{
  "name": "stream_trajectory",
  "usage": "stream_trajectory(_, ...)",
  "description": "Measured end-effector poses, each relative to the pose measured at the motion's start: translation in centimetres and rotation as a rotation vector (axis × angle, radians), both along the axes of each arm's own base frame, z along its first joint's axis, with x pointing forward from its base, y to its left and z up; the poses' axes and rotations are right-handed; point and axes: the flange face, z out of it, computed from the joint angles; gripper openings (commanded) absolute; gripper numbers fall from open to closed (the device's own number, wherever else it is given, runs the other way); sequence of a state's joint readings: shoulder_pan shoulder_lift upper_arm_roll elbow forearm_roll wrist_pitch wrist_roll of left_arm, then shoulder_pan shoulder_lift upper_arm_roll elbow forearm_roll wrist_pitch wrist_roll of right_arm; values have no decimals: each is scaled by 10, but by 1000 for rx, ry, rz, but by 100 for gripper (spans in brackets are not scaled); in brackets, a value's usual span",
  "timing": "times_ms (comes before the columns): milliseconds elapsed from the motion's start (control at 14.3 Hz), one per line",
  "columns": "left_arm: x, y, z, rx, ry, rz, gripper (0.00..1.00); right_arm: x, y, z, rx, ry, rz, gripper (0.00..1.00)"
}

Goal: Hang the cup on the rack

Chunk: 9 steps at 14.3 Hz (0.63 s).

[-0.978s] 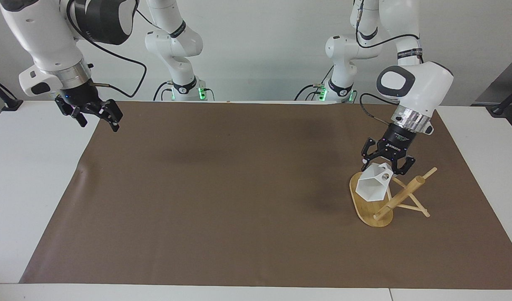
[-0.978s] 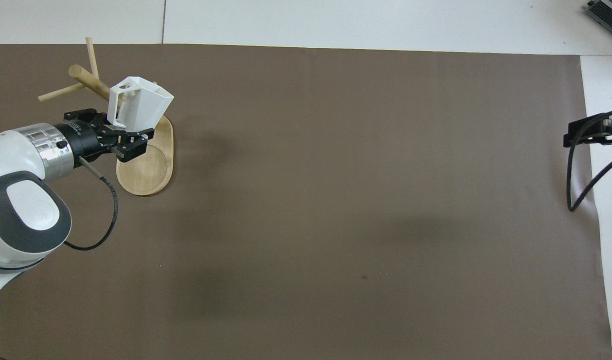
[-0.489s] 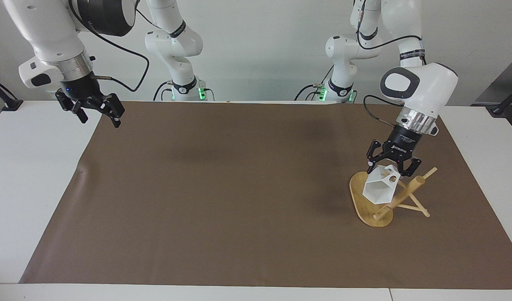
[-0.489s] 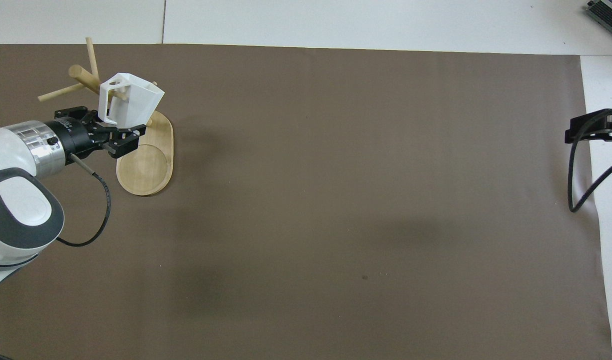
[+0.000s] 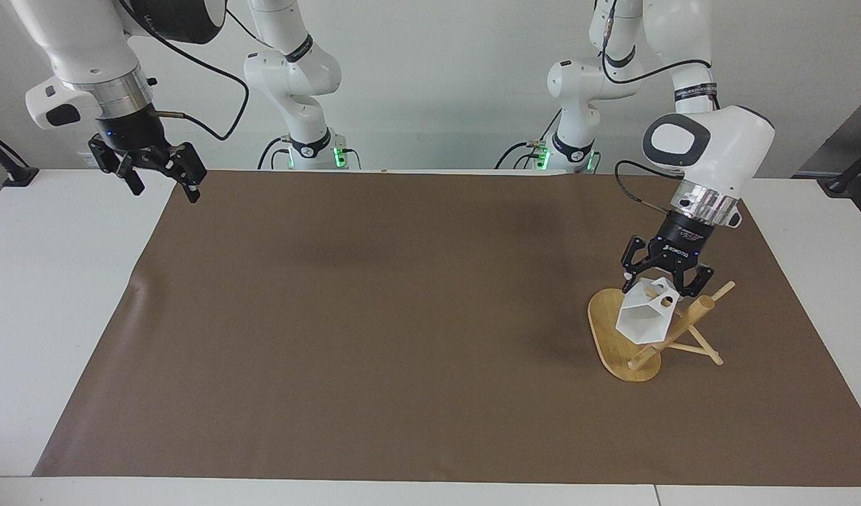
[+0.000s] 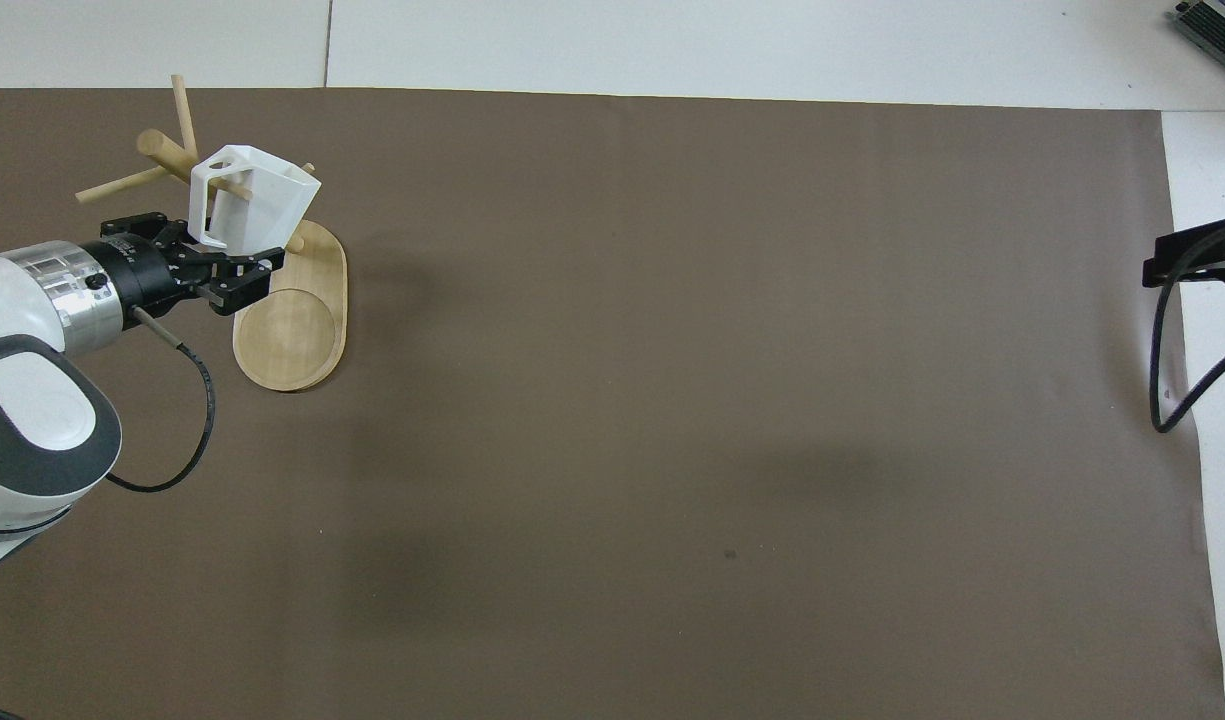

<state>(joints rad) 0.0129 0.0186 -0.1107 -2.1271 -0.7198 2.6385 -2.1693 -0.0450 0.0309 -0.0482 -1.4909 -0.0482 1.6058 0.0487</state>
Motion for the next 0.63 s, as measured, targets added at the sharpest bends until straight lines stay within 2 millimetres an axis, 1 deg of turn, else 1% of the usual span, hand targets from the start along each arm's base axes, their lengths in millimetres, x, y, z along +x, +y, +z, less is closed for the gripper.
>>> stream_trajectory(70,0,0,0,0,0,1,20,0,0,0,0,0,-1,100)
stream_trajectory(140,0,1,0,0,0,1,95,0,0,0,0,-1,-1,100)
stream_trajectory(210,0,1,0,0,0,2,100,-1,-1,1,2,-1,-1,100)
stream_trajectory(349,1,4,0,-1,0,11,100,-2,-4,0,6,0,-7,100)
stream_trajectory(489,1,14,0,-2,1,28,100,-3,-7,-2,8,5,-14,100)
stream_trajectory(629,1,19,-1,-4,7,34,100,-5,-8,-5,9,13,-15,100)
